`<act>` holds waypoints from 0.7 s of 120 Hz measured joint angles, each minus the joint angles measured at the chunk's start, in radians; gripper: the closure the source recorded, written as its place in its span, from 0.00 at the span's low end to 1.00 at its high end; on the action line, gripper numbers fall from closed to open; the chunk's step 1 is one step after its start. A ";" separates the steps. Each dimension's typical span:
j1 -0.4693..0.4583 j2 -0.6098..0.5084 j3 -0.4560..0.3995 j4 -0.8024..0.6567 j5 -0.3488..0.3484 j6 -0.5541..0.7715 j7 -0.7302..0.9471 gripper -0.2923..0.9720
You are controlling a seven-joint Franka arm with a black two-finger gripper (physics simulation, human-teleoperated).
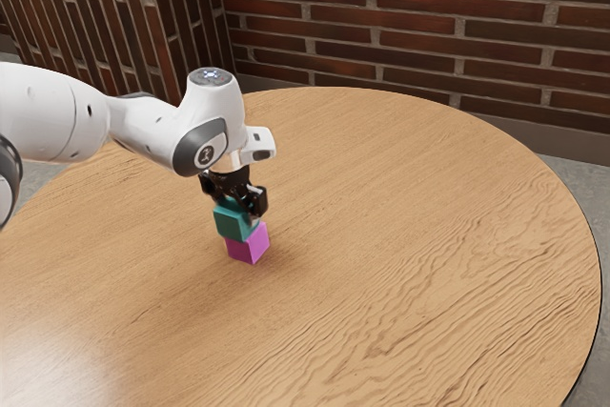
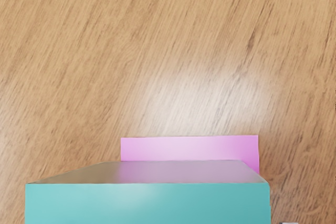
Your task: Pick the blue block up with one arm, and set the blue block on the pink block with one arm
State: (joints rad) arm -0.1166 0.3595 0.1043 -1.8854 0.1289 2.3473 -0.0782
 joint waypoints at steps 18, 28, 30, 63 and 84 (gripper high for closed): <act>0.000 -0.002 0.000 0.011 0.000 0.002 0.011 0.29; 0.000 -0.035 0.000 0.012 0.001 -0.003 0.016 0.27; 0.000 -0.052 0.000 0.011 0.001 -0.007 0.017 0.27; 0.000 -0.151 -0.008 0.067 -0.010 -0.146 0.028 0.24; 0.000 -0.153 -0.006 0.132 -0.059 -0.289 0.038 0.24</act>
State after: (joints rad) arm -0.1168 0.2069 0.0980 -1.7531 0.0695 2.0581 -0.0402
